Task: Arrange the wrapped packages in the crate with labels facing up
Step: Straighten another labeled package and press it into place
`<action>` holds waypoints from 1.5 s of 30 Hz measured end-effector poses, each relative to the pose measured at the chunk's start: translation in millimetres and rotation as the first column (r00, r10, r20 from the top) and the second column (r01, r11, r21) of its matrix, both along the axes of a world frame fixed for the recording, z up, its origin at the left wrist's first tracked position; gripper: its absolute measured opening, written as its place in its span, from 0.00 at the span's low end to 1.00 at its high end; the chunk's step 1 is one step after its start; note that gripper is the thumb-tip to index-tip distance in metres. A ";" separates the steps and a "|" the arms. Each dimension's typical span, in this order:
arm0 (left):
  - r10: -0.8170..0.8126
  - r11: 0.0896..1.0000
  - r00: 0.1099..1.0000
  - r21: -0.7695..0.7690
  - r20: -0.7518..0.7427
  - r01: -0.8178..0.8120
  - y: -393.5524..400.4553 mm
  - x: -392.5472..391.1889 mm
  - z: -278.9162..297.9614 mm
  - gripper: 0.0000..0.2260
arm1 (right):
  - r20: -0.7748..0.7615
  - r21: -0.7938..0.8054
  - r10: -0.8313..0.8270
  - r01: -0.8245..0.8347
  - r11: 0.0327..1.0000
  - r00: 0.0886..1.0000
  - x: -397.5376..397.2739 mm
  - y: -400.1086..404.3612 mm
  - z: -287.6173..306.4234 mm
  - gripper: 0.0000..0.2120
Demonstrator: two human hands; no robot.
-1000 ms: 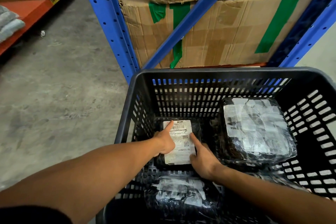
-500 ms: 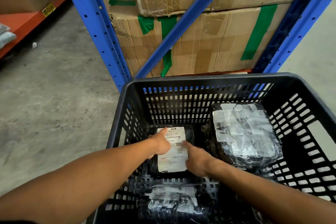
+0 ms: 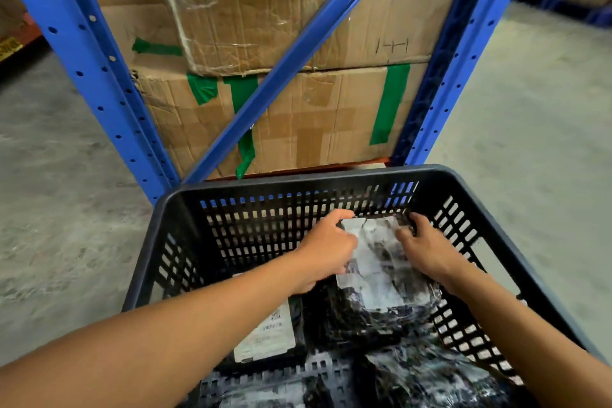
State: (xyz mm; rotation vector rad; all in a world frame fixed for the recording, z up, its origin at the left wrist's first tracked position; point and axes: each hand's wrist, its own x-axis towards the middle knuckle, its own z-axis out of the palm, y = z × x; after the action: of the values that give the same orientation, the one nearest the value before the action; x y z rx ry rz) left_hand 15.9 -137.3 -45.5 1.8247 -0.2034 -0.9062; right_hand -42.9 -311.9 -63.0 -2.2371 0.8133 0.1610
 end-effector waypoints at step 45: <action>0.206 0.972 0.979 0.114 -0.002 -0.204 126.8 -0.5 -21.2 0.40 | 0.202 0.574 0.220 -0.297 0.763 0.954 6.9 118.4 -18.8 0.34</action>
State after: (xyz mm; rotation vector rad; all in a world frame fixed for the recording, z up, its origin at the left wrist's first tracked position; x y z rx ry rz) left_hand 15.4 -10.5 -66.7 1.9036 0.0465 -0.7974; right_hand -36.0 -193.5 -81.8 -1.7114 0.3073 0.3572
